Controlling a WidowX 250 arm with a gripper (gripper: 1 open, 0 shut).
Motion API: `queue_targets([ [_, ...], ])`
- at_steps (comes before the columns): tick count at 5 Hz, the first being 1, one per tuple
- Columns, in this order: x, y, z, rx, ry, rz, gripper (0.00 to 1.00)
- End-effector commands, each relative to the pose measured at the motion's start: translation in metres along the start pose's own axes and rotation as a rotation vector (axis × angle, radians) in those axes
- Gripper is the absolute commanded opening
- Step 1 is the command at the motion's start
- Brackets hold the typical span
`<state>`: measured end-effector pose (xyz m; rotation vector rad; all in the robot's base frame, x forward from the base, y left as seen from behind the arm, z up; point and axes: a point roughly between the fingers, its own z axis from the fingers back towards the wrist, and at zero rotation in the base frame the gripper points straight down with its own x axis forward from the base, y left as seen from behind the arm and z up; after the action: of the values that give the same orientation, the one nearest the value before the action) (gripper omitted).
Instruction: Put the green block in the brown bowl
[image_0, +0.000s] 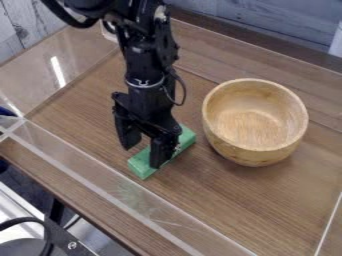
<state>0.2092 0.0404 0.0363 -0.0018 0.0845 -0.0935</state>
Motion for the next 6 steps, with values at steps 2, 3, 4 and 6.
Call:
queue_targets([
  [2,0.0080,-0.0023,0.0022,-0.006,-0.041,-0.006,1.00],
  [3,0.0083,-0.0041,0.0016,-0.016,-0.047,-0.007,1.00],
  [4,0.0081,-0.0056,0.0020,-0.027,-0.056,-0.006,1.00],
  [6,0.0075,-0.0078,0.0066,-0.049,-0.080,-0.006,1.00],
])
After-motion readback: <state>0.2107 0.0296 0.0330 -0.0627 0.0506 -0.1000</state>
